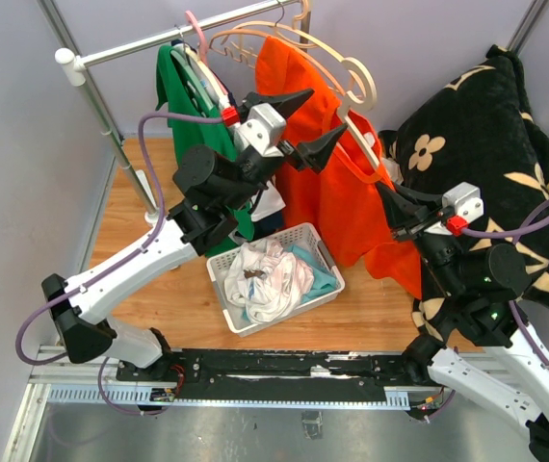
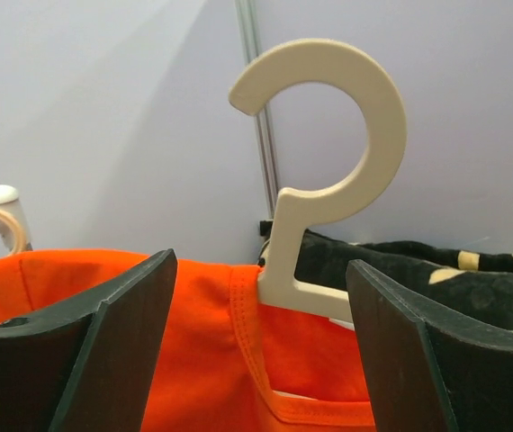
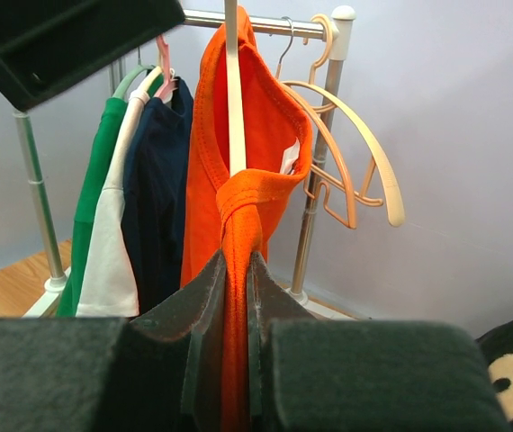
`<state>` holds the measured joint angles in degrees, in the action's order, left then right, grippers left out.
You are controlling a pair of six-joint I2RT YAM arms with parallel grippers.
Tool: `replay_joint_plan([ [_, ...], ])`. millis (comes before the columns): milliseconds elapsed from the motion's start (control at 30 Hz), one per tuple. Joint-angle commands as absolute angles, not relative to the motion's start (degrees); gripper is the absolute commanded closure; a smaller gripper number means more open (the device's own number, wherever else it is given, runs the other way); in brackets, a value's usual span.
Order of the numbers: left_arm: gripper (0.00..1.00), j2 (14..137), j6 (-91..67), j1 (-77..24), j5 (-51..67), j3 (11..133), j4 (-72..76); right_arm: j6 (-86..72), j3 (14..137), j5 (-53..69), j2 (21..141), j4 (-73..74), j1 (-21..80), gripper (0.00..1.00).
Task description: Remove the t-shirt from the hanger
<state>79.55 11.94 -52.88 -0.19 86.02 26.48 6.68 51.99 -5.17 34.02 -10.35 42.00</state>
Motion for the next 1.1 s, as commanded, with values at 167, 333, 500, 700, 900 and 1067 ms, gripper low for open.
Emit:
replay_joint_plan([
  [167,0.19,82.39,16.52,-52.75,3.71,88.22,29.43,5.51,53.54,-3.28,33.31,-13.43,41.55,0.99],
  [333,0.19,83.46,17.13,-52.75,3.79,89.47,29.10,5.19,53.66,-2.79,33.60,-13.53,41.57,0.99],
  [500,0.22,84.80,17.31,-52.73,3.55,90.94,28.09,4.91,53.53,-2.35,33.76,-13.55,41.57,0.99],
  [700,0.28,86.32,17.32,-52.73,2.96,92.97,25.82,4.58,53.51,-2.07,33.45,-13.62,41.57,0.99],
  [900,0.46,86.74,16.88,-52.73,2.27,92.90,25.49,4.31,53.38,-2.02,33.15,-13.60,41.57,0.99],
  [1067,0.58,87.11,16.79,-52.74,2.21,93.31,25.49,4.31,53.24,-1.98,33.01,-13.53,41.57,0.99],
])
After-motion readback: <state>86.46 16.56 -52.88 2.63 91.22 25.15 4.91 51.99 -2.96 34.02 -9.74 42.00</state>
